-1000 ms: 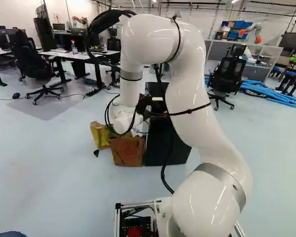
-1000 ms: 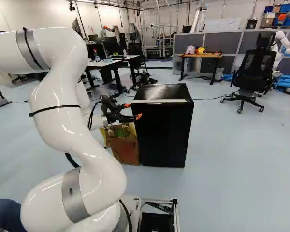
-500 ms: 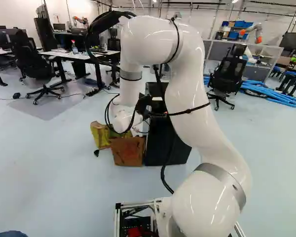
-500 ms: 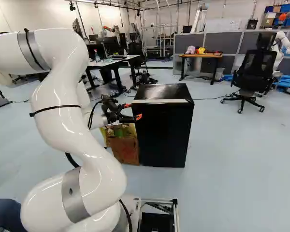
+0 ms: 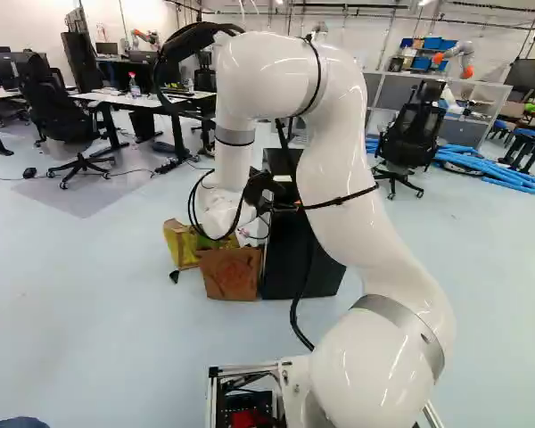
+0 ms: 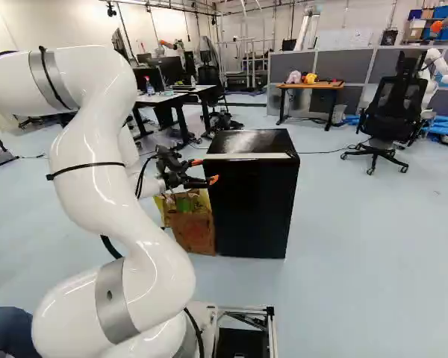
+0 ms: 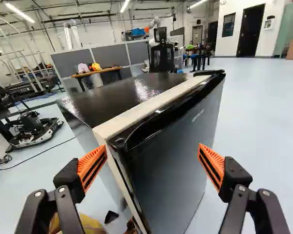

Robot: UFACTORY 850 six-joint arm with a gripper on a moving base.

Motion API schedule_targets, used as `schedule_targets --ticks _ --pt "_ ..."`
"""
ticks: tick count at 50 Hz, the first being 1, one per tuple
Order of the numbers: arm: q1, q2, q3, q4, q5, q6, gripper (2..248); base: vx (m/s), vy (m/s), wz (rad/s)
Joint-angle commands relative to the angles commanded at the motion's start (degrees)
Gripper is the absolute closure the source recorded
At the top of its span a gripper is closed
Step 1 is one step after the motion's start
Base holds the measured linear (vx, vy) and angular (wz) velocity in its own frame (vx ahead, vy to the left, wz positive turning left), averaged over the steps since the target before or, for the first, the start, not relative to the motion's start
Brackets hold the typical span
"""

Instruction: Grab a drink from the fridge

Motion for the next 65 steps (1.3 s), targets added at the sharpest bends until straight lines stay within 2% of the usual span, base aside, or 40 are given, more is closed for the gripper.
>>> schedule_targets --ticks 41,65 --pt "-0.14 -0.25 -0.47 0.04 0.0 0.0 3 0.0 0.0 0.0" --pt "-0.14 -0.25 -0.47 1.72 0.0 0.0 3 0.0 0.0 0.0"
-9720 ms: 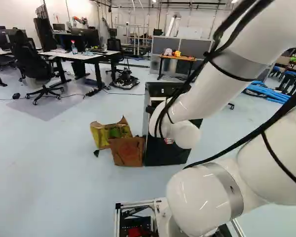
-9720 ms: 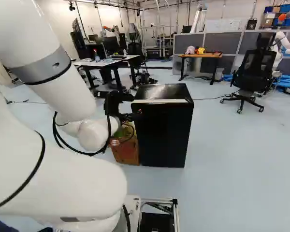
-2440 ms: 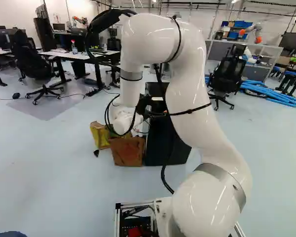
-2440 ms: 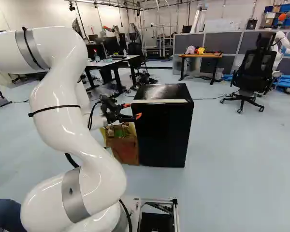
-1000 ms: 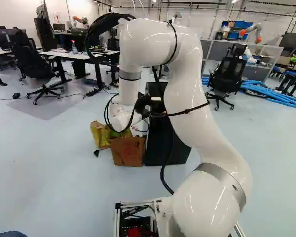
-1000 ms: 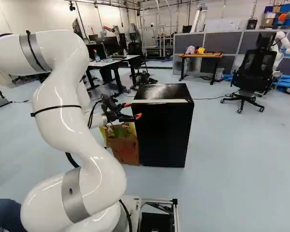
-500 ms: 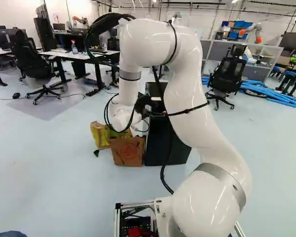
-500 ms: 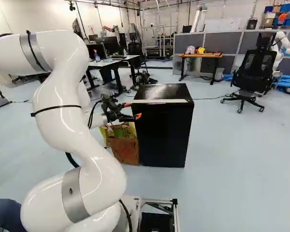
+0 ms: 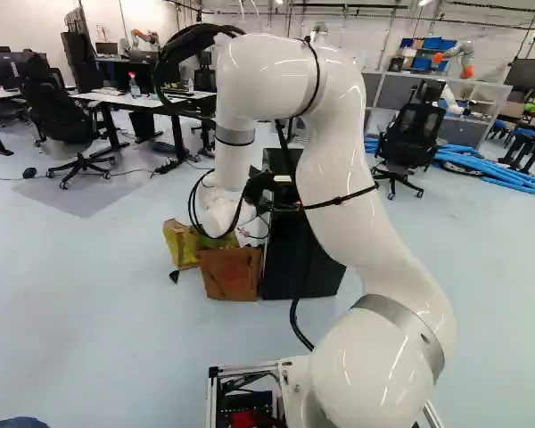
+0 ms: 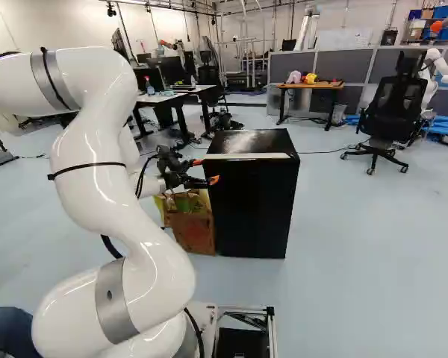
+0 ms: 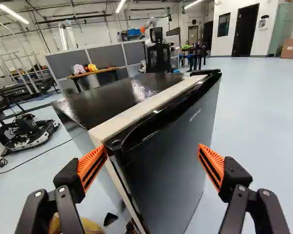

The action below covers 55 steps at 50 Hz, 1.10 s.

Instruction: Grab a drink from the fridge

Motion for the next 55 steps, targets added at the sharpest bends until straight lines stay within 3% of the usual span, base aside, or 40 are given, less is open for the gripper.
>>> schedule_targets --ticks 55 --pt "0.0 0.0 0.0 5.19 0.0 0.0 3 0.0 0.0 -0.001"
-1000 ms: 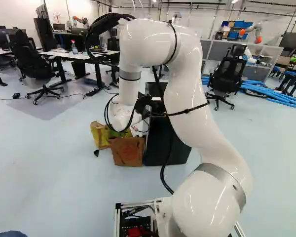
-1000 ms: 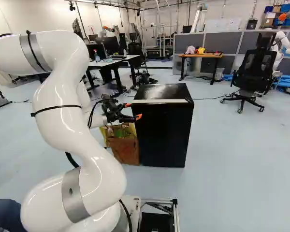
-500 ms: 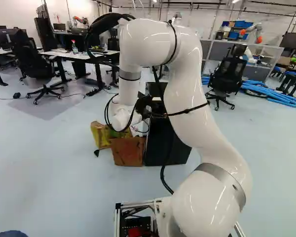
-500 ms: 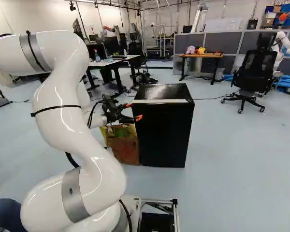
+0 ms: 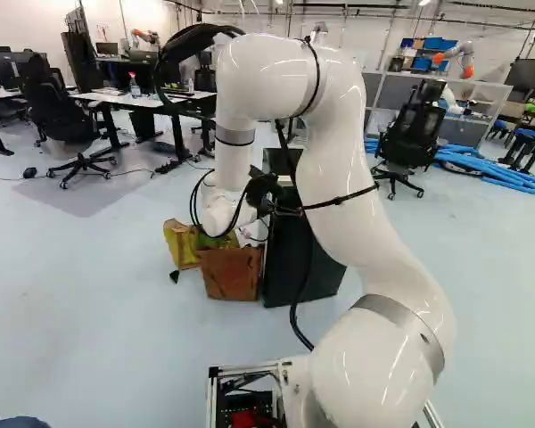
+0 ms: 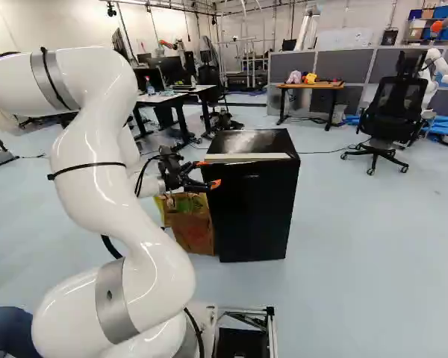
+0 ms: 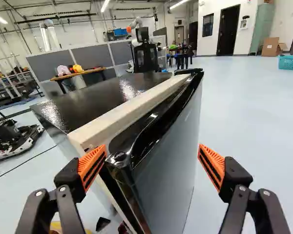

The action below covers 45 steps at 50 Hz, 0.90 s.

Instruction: Grab a drink from the fridge

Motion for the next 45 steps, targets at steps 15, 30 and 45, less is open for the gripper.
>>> schedule_targets --ticks 15,30,45 --pt "0.0 0.0 0.0 1.75 0.0 0.0 3 0.0 0.0 0.0" --pt "0.0 0.0 0.0 3.62 0.0 0.0 3 0.0 0.0 0.0" --pt "0.12 0.16 0.35 5.5 0.02 0.0 3 0.0 0.0 0.0"
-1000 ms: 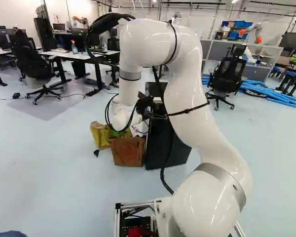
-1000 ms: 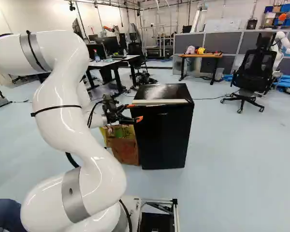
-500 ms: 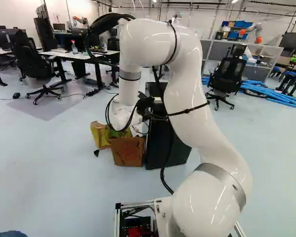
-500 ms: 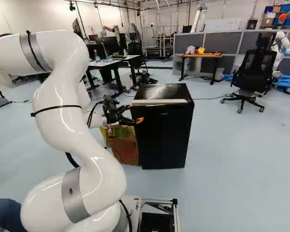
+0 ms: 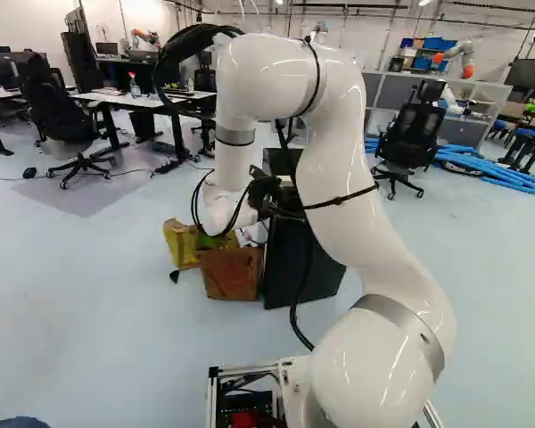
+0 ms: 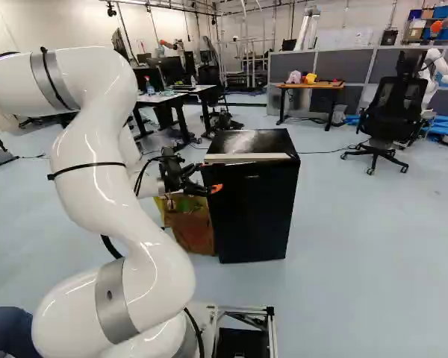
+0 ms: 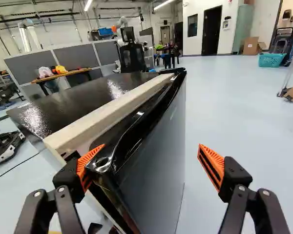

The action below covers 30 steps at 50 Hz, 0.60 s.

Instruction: Grab a drink from the fridge

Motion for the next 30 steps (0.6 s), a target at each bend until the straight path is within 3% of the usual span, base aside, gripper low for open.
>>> schedule_targets --ticks 30 --pt "1.02 1.21 2.83 3.98 1.37 0.0 3 0.0 0.0 0.0"
